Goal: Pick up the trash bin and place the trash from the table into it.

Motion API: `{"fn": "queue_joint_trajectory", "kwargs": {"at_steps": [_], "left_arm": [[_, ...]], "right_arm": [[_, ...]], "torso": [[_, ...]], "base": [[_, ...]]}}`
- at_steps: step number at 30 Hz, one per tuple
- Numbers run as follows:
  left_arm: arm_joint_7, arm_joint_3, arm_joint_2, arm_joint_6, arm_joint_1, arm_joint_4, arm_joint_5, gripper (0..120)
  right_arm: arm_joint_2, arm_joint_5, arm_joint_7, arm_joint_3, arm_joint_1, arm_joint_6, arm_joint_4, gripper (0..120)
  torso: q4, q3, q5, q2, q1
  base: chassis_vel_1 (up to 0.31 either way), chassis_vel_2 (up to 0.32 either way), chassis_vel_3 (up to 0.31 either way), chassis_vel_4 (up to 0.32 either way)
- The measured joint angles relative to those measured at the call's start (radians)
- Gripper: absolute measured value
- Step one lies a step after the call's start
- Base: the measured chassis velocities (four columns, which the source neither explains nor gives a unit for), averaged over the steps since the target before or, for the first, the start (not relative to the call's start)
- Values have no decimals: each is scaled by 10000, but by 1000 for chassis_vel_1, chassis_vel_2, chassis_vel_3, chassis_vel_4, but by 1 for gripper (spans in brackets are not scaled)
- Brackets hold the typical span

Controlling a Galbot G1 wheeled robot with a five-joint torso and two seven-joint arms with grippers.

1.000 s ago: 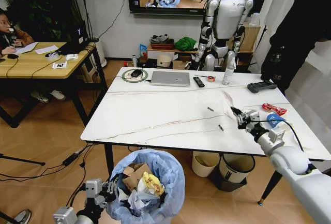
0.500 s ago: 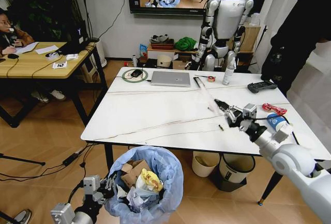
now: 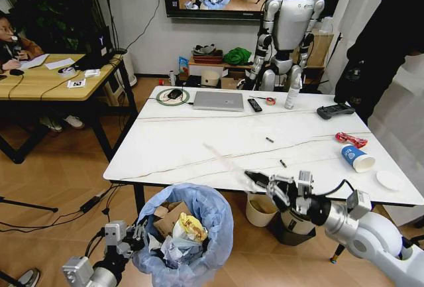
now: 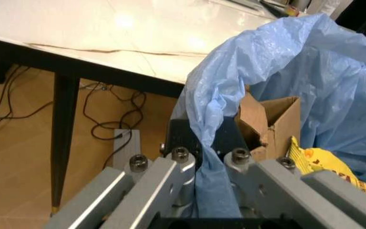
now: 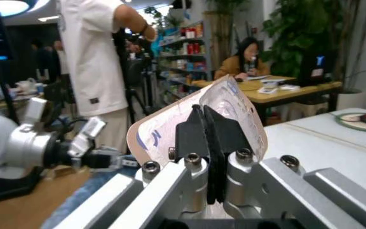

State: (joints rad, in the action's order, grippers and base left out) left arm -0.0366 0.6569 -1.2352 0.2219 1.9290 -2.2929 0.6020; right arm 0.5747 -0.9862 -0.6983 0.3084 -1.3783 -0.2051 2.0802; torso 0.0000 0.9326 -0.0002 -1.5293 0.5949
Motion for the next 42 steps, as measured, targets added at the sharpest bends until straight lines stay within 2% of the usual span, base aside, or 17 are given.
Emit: {"fn": "queue_joint_trajectory", "kwargs": {"at_steps": [7,14,22,27,36,42], "left_arm": [[32,-49,-14,53,-43,-40,13,0],[38,-80,66,72,-11,-64,43,0],[40,-157,97,99,-3,-82,72,0],[41,-185,78,115,-8,-73,123,0],[41,-226,61,141,-13,-102,192,0],[41,-278,46,149,-36,-95,215,0]], "right_arm": [[-141,-393,-732,-1177,140,242,314,0],[-51,-461,-632,-2207,754,334,292,0],[56,-519,-563,-2870,1331,340,-79,0],[285,-575,-530,-3704,2201,287,-488,0],[625,-530,-496,-4325,2543,273,-735,0],[607,-431,-530,-4268,2371,286,-737,0]], "torso": [[0,0,3,0,1],[1,0,2,0,1],[0,1,1,0,1],[2,1,1,0,1],[0,1,3,0,1],[0,1,1,0,1]], "base": [[0,0,0,0],[0,0,0,0],[0,0,0,0],[0,0,0,0],[0,0,0,0],[0,0,0,0]]}}
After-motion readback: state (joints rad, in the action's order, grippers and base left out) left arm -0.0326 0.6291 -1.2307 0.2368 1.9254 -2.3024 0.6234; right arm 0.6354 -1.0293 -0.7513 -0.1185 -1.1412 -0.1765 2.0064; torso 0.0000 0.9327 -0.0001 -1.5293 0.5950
